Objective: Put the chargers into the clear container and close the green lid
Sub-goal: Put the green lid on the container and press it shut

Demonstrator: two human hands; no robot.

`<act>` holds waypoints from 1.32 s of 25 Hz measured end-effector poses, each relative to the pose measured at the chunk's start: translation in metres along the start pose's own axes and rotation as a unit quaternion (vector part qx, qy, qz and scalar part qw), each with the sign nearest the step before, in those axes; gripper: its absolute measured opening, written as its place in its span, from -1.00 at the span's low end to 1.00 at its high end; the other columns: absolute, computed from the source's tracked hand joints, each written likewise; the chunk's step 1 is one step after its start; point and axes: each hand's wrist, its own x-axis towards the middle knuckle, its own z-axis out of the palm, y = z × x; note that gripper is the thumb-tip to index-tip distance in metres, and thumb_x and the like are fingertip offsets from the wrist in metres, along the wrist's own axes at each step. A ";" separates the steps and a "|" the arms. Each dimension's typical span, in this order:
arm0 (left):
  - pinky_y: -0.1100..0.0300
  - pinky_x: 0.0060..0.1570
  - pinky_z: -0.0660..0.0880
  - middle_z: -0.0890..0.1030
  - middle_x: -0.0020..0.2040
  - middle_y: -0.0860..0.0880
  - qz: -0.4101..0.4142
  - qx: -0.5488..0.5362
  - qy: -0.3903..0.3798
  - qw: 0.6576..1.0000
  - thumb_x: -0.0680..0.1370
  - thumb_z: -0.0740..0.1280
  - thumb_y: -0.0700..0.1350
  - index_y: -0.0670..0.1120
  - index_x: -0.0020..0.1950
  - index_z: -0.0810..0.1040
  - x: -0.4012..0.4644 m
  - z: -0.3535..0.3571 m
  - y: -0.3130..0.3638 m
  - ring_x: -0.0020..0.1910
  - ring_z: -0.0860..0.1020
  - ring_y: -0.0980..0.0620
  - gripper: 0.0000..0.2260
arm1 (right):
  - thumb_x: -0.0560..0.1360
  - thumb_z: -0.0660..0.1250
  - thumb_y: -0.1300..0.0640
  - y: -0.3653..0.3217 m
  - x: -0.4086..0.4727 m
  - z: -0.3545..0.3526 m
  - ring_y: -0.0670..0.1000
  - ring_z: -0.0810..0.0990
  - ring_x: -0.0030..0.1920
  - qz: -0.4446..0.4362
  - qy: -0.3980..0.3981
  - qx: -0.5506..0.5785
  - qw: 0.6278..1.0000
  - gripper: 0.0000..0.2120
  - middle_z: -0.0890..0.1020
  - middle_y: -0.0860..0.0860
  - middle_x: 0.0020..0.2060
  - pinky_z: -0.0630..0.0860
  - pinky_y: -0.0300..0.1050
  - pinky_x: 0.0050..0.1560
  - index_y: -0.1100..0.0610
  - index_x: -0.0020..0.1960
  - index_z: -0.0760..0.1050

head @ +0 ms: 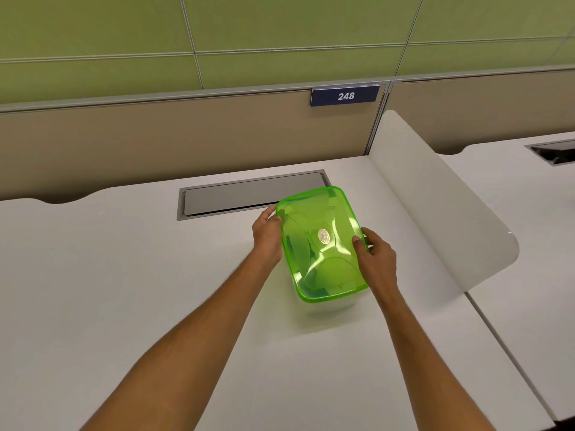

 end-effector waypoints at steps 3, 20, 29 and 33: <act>-0.05 0.20 0.52 0.62 0.16 -0.11 0.055 0.106 -0.019 0.993 0.55 0.15 -0.36 -0.11 0.31 0.50 -0.004 0.004 -0.011 0.04 0.58 -0.08 -0.62 | 0.52 0.34 0.06 0.008 -0.003 0.004 0.10 0.55 -0.07 -0.002 0.022 -0.027 0.999 -0.69 0.61 0.07 -0.02 0.43 -0.11 -0.02 0.13 0.22 0.57; 0.05 0.07 0.49 0.56 0.22 -0.19 0.062 0.378 -0.004 0.924 0.59 0.17 -0.09 -0.15 0.29 0.49 0.028 0.003 -0.018 0.11 0.54 -0.18 -0.69 | 0.60 0.11 -0.10 0.026 0.000 0.020 0.22 0.57 0.08 0.034 -0.016 -0.219 0.975 -0.58 0.51 0.15 0.13 0.45 0.00 -0.03 0.00 0.39 0.39; -0.02 0.19 0.42 0.50 0.26 -0.27 0.059 0.544 0.000 0.837 0.67 -0.03 0.04 -0.26 0.27 0.47 0.058 0.022 -0.009 0.21 0.49 -0.25 -0.54 | 0.60 0.05 -0.13 0.025 0.001 0.023 0.23 0.58 0.04 0.045 -0.024 -0.245 0.968 -0.56 0.48 0.14 0.14 0.40 -0.04 -0.10 -0.04 0.43 0.33; -0.03 0.09 0.42 0.52 0.18 -0.27 0.111 0.530 0.034 0.840 0.68 -0.01 0.00 -0.27 0.20 0.48 0.059 0.020 -0.021 0.14 0.51 -0.25 -0.58 | 0.60 0.04 -0.14 0.024 0.001 0.024 0.23 0.58 0.04 0.047 -0.031 -0.251 0.966 -0.56 0.49 0.12 0.13 0.42 -0.04 -0.08 -0.06 0.44 0.32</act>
